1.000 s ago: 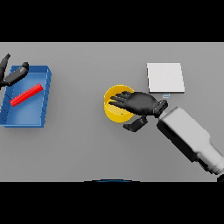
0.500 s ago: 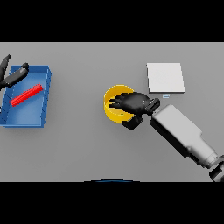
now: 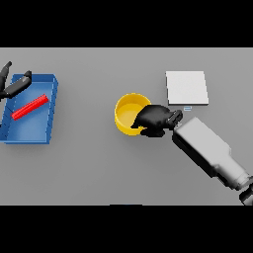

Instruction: Pick up the red beaker and tilt it to pour out 1 green nut into yellow bowl. Pick up the yellow bowl and place it on the metallic measuring scale.

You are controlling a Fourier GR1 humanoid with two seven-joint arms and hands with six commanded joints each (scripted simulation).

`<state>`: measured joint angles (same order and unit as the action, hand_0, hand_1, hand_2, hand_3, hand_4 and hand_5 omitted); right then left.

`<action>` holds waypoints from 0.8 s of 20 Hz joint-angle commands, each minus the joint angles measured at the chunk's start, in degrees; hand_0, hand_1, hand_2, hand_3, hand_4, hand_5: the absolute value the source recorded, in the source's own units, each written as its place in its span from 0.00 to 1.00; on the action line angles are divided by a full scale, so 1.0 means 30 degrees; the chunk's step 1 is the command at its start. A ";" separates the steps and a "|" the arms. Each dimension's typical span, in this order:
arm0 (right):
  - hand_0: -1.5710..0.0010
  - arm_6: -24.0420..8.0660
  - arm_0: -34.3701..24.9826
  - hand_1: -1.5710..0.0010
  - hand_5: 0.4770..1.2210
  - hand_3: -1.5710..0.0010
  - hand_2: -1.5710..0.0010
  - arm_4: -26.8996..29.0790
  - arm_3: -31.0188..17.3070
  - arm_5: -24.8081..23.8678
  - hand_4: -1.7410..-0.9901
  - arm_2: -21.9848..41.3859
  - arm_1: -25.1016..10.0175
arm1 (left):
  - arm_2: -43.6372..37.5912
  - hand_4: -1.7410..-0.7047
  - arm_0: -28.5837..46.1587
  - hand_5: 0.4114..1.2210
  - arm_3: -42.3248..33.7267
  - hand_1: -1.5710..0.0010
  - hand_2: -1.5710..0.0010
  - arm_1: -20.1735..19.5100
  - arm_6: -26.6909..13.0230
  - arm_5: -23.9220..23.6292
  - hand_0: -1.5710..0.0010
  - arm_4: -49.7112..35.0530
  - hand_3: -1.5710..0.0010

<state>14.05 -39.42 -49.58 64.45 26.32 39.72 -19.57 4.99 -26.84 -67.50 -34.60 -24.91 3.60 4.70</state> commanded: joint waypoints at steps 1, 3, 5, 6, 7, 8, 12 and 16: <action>0.12 -0.0229 0.0004 0.12 0.94 0.30 0.18 0.0059 -0.0013 0.0125 0.09 -0.0009 0.0041 | 0.0009 0.92 0.0048 0.37 -0.0064 1.00 1.00 -0.0004 0.0080 0.0035 1.00 -0.0029 1.00; 0.08 -0.0012 -0.0058 0.08 0.96 0.25 0.15 0.0262 0.0096 0.0459 0.06 -0.0072 -0.0187 | -0.0051 0.92 0.0066 0.37 -0.0041 1.00 1.00 -0.0035 0.0214 0.0125 1.00 -0.0128 1.00; 0.05 -0.0266 -0.0055 0.05 0.98 0.24 0.13 0.0348 0.0600 0.0566 0.04 -0.0085 -0.0325 | -0.0016 0.92 0.0041 0.36 -0.0237 1.00 1.00 0.0069 0.0104 0.0062 1.00 -0.0173 1.00; 0.04 -0.0290 -0.0288 0.04 0.98 0.24 0.12 0.0524 0.0812 0.0808 0.03 -0.0270 -0.0472 | 0.0038 0.93 0.0243 0.36 -0.0666 1.00 1.00 0.0004 -0.0018 0.0026 1.00 -0.0177 1.00; 0.03 -0.0485 -0.0526 0.03 0.98 0.25 0.10 0.0682 0.0880 0.1109 0.02 -0.0438 -0.0576 | 0.0076 0.93 0.0340 0.36 -0.0662 1.00 1.00 0.0019 -0.0110 -0.0036 1.00 -0.0112 1.00; 0.02 -0.0666 -0.0632 0.03 0.99 0.25 0.08 0.0787 0.1094 0.1343 0.02 -0.0537 -0.0748 | 0.0035 0.93 0.0296 0.36 -0.0639 1.00 1.00 -0.0055 -0.0147 -0.0102 1.00 -0.0047 1.00; 0.01 -0.1733 -0.0551 0.01 0.99 0.27 0.05 0.1420 0.2765 0.2489 0.01 -0.1152 -0.1446 | 0.0049 0.93 0.0002 0.36 -0.0479 1.00 1.00 0.0018 -0.0329 -0.0004 1.00 -0.0102 1.00; 0.00 -0.2842 -0.0317 0.00 1.00 0.24 0.06 0.1426 0.4054 0.2685 0.00 -0.1526 -0.2032 | -0.0140 0.91 -0.0144 0.36 -0.0428 1.00 1.00 0.0007 -0.0181 0.0057 1.00 -0.0335 1.00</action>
<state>5.61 -40.38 -45.27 76.61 34.38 35.15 -25.65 4.57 -27.30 -68.79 -34.58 -25.46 3.76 3.70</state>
